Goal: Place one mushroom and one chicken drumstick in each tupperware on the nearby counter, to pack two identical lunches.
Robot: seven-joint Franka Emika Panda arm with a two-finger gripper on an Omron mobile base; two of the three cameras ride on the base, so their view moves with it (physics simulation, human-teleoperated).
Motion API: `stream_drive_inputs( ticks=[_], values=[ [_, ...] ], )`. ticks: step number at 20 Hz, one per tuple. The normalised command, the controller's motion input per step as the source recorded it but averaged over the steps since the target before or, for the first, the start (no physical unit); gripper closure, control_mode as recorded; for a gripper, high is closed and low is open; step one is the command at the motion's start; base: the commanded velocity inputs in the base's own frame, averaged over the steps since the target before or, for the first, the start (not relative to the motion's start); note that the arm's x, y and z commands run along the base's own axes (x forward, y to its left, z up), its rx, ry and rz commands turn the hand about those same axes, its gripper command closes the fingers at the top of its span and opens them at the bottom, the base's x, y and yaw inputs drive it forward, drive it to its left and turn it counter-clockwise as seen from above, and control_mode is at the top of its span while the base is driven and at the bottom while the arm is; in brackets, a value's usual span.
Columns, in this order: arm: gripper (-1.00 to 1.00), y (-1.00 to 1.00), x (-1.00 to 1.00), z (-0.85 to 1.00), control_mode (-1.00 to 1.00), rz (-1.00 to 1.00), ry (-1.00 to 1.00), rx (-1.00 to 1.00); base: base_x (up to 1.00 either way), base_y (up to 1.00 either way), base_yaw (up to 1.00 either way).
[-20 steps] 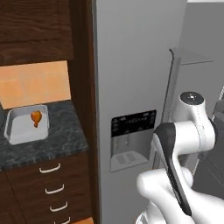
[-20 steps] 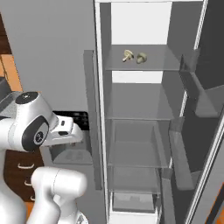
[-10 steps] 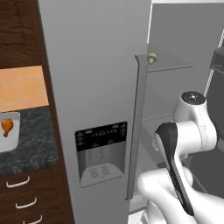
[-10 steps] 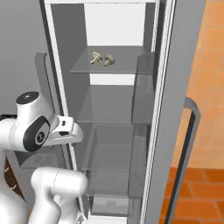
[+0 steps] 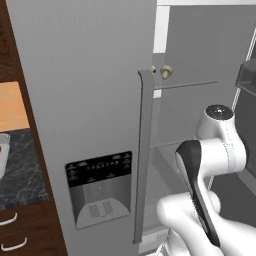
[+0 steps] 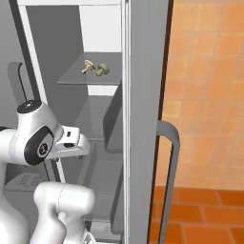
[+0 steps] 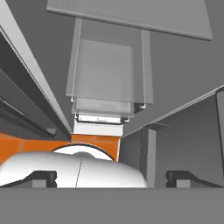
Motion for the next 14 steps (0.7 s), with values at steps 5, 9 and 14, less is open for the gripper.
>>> stream_drive_inputs(
  ticks=[5,9,14],
  values=[
    [-1.0,0.0,0.0,0.0,1.0,0.0,0.0,0.0,0.26,-0.09,0.04],
    [-1.0,0.0,0.25,0.03,-1.0,0.01,-0.1,0.03,0.0,0.0,0.0],
    [-1.0,-0.01,0.39,0.32,-1.0,0.0,-0.35,0.06,0.0,0.0,0.0]
  ],
)
